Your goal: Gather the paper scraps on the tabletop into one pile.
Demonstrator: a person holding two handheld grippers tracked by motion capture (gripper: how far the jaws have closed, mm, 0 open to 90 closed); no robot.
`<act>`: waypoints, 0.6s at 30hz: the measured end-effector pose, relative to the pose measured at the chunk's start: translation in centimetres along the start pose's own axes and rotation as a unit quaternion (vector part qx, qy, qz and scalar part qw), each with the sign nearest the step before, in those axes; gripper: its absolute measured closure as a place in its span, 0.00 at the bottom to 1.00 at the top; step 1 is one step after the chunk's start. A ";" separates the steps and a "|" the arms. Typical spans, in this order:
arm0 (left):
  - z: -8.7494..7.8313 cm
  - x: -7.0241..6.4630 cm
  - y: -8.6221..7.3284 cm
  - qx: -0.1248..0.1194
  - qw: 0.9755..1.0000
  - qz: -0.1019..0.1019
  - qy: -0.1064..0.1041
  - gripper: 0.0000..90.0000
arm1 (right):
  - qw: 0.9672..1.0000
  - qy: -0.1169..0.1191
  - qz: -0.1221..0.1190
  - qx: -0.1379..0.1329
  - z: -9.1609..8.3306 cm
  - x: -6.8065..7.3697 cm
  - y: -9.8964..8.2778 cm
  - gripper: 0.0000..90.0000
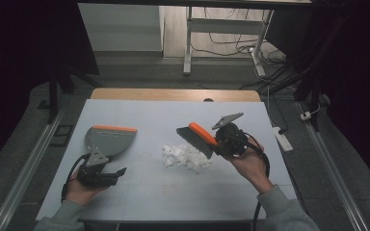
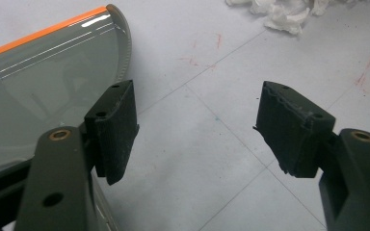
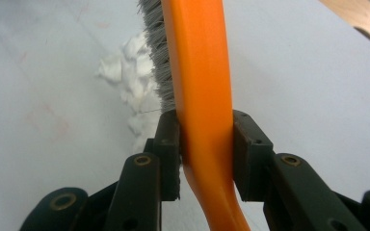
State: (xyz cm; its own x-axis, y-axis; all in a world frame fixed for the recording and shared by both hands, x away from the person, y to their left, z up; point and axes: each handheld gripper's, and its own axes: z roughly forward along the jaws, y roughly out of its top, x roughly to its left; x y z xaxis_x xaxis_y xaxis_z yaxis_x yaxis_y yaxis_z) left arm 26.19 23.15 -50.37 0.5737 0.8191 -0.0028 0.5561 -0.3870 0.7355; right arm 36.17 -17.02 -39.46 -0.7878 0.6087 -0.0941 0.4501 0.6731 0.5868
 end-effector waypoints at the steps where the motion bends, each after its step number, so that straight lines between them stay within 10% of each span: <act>1: 0.0 0.0 0.0 0.000 1.000 0.000 0.000 0.34 | 1.000 0.005 0.012 -0.004 0.2 0.0 0.2 0.75; 4: 0.0 0.0 0.0 -0.001 1.000 -0.001 0.000 0.34 | 0.998 0.035 0.052 -0.013 1.3 0.8 1.3 0.75; 14: -0.2 0.1 0.0 -0.004 1.000 0.000 -0.001 0.34 | 0.994 0.087 0.031 0.055 9.1 7.4 6.4 0.75; 18: -0.2 0.1 -0.1 -0.005 1.000 0.002 -0.004 0.34 | 0.992 0.079 0.044 0.091 12.4 7.6 7.0 0.75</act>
State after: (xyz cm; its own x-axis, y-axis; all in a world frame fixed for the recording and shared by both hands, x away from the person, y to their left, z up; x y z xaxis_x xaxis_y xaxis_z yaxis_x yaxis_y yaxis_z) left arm 26.05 23.31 -50.27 0.5799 0.8147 -0.0050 0.5482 -0.3856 0.7421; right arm 38.61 -2.45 -46.03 -0.7915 0.6049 0.0878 0.5777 0.6935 0.4305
